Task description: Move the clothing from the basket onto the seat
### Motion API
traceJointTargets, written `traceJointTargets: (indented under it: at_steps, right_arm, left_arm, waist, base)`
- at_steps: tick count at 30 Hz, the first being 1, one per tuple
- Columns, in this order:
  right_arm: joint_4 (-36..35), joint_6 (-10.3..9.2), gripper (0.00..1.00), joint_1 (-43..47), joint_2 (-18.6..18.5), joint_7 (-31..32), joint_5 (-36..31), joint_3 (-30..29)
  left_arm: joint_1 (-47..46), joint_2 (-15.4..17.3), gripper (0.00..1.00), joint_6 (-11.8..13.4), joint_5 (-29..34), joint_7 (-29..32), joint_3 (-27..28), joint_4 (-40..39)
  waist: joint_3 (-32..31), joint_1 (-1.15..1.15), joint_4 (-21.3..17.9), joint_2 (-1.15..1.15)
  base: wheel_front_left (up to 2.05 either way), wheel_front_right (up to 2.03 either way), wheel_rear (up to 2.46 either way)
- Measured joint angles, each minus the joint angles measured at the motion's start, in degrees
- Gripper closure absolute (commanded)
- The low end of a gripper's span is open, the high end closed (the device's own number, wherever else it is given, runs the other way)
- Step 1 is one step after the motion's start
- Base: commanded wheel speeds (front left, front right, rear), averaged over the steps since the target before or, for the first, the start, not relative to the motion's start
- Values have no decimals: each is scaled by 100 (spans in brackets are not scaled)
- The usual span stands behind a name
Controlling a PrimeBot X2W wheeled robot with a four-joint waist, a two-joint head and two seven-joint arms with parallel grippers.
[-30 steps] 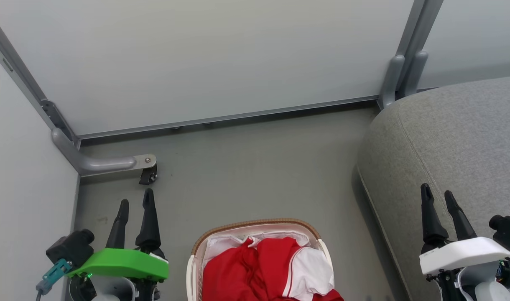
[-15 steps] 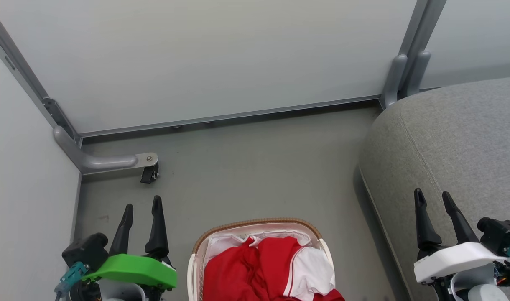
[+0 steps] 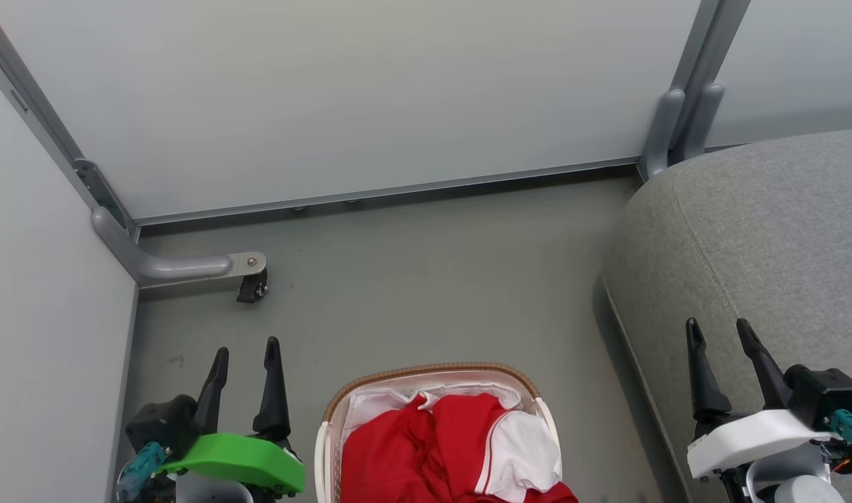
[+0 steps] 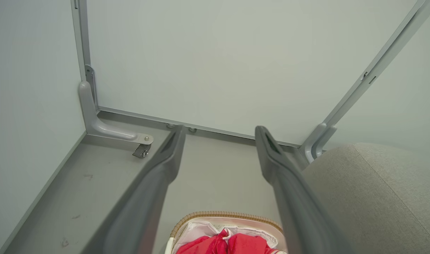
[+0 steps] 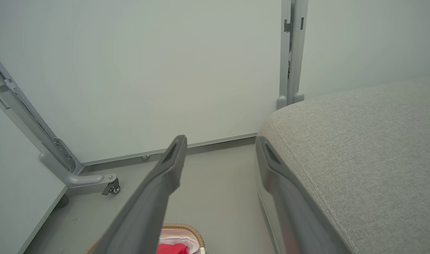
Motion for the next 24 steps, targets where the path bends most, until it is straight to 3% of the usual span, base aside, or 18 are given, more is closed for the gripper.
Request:
traceJointTargets:
  at_steps: [24]
  right_arm:
    - [-9, 0, 0, 0, -14, -267, -994, 46]
  left_arm:
    - [0, 9, 0, 60, 831, -257, -191, 236]
  waist:
    - [44, 0, 42, 0]
  base:
    - [0, 0, 0]
